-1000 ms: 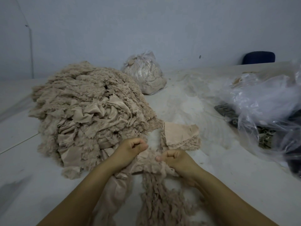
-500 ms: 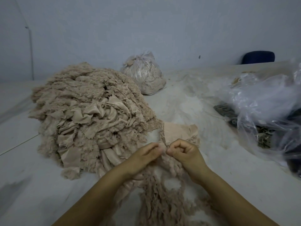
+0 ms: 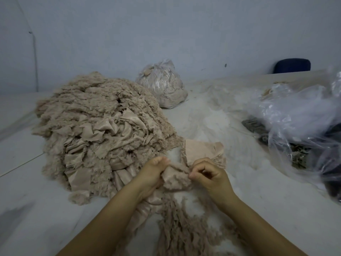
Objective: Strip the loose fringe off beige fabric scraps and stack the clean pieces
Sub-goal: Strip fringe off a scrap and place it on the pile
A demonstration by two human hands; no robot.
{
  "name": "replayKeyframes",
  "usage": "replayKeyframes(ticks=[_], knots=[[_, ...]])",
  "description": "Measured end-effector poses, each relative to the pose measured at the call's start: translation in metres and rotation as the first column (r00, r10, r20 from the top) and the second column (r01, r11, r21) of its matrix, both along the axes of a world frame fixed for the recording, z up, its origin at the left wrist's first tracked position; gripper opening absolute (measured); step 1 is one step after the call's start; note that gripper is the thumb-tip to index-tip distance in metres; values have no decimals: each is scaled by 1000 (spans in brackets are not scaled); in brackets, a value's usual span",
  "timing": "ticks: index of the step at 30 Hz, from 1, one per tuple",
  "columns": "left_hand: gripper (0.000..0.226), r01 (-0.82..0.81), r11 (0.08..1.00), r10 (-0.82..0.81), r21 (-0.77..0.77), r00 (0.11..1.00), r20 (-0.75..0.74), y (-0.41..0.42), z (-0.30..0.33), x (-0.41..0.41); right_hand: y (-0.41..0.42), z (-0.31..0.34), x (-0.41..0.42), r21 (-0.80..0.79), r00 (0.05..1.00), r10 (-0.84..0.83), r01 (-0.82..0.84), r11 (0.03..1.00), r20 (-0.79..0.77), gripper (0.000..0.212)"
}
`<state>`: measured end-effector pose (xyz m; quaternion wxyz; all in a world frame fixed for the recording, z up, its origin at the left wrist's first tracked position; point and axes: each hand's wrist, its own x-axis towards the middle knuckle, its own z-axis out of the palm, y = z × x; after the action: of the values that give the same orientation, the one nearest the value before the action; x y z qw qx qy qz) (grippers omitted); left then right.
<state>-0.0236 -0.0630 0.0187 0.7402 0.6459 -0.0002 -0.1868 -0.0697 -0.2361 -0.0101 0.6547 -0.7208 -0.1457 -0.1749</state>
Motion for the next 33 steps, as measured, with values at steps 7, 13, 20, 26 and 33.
replayKeyframes(ticks=[7,13,20,26,33], knots=[[29,-192,947,160,-256,977,-140,8,10,3,-4,-3,-11,187,877,213,-144,972,-430,37],[35,-42,942,1,-334,992,-123,3,8,-5,18,6,-6,422,803,321,-96,901,-502,14],[31,155,988,-153,-6,978,145,-1,5,-9,31,13,4,144,922,58,-2,990,-383,18],[19,-293,956,294,-28,951,99,-4,9,5,18,0,-4,-125,929,-125,86,988,-349,25],[27,-307,938,306,-160,952,-29,-13,9,6,7,2,-17,-246,885,17,-148,958,-466,55]])
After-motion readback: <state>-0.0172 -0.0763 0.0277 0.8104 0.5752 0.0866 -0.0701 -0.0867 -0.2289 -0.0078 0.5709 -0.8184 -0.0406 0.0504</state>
